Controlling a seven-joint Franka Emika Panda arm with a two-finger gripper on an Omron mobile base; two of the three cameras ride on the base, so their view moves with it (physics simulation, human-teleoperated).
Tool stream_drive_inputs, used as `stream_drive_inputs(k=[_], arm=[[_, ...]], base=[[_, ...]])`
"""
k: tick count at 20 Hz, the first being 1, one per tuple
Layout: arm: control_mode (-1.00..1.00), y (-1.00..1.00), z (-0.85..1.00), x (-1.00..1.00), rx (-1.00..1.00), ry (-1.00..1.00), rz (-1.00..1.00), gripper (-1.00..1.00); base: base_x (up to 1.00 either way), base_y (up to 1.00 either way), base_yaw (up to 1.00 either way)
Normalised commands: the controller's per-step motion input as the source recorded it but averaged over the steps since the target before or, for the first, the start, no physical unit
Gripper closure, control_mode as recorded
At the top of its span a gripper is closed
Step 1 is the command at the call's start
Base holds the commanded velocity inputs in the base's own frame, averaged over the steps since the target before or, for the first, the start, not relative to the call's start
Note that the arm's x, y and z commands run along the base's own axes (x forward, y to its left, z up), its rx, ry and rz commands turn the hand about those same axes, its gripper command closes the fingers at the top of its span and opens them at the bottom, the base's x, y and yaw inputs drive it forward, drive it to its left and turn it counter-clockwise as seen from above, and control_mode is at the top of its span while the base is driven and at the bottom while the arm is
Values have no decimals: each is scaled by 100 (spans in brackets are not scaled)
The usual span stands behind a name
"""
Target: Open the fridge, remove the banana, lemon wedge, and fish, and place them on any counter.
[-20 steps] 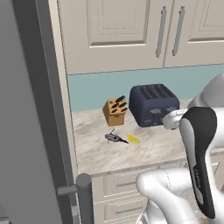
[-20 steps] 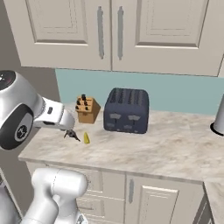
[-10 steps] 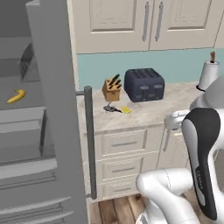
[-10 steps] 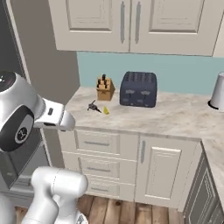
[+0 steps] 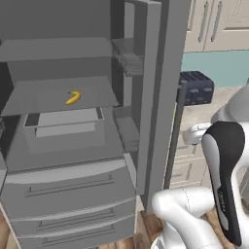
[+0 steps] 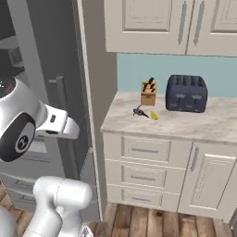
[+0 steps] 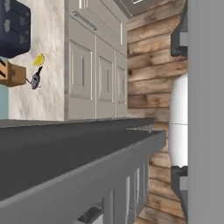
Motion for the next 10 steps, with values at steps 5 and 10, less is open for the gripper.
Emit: stream_drive_inputs(k=[5,10], arm=[[100,0,0,0,0,0,0,-100],[100,0,0,0,0,0,0,-100]], base=[[-20,62,0],[-7,51,0]])
